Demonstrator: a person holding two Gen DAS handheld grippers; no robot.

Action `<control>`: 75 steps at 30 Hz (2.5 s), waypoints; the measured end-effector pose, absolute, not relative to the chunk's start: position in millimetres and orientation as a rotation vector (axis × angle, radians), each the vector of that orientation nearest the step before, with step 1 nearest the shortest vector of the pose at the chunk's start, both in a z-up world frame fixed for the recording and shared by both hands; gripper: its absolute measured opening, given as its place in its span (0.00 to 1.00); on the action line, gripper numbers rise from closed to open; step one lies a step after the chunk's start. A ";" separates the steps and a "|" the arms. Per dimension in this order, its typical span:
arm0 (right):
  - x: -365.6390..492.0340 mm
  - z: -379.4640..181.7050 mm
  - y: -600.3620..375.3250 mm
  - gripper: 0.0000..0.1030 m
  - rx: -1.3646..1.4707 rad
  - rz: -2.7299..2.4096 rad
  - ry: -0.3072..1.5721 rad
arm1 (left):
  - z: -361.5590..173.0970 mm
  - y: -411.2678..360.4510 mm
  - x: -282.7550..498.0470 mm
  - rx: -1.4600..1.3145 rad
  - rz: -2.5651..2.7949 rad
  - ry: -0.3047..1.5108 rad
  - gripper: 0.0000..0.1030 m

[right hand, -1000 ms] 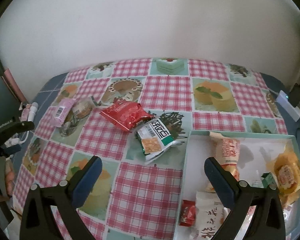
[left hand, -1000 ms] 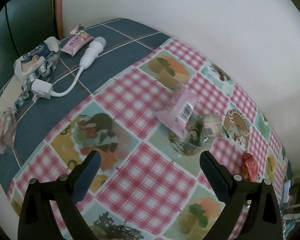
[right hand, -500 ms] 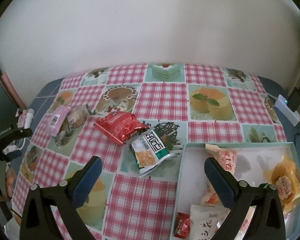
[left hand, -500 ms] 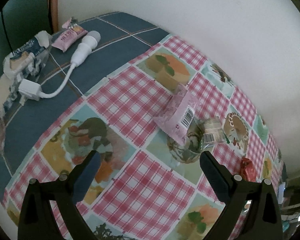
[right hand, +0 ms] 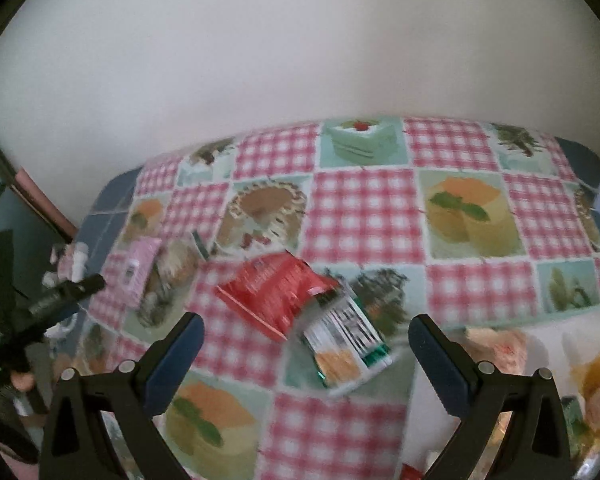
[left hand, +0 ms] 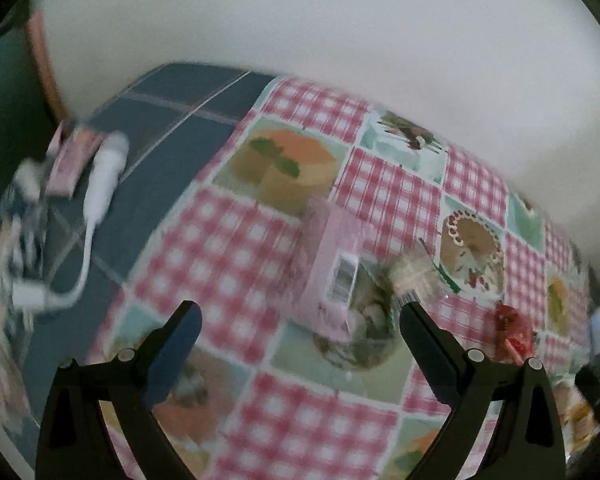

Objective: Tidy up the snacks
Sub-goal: 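Move both grippers back over the snack pile, then grasp the pink wafer pack with left gripper while right gripper grasps red Rose Kiss pack, then carry the pink wafer pack and red pack over the tray and release them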

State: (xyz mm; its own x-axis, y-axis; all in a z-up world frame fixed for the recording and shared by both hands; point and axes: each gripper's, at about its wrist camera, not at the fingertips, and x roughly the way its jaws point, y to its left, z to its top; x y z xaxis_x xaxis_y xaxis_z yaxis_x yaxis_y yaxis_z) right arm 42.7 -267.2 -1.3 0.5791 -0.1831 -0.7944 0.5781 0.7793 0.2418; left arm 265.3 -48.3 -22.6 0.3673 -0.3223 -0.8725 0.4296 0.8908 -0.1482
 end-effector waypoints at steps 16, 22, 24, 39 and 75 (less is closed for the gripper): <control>132.7 -43.4 -282.5 1.00 0.598 -0.476 1.057 | -61.3 -95.2 312.3 0.236 -0.489 1.178 0.96; 145.2 -62.9 -282.2 0.98 0.571 -0.512 1.126 | -77.7 -106.7 316.9 0.247 -0.495 1.206 0.92; 147.6 -67.9 -281.9 0.92 0.557 -0.523 1.145 | -81.7 -109.4 317.5 0.250 -0.495 1.216 0.77; 136.8 -70.3 -264.4 0.57 0.460 -0.511 1.136 | -72.1 -100.9 297.6 0.236 -0.447 1.185 0.40; -79.7 36.6 -225.4 0.57 0.546 -0.600 0.823 | 29.7 -108.0 70.3 0.013 -0.565 1.115 0.40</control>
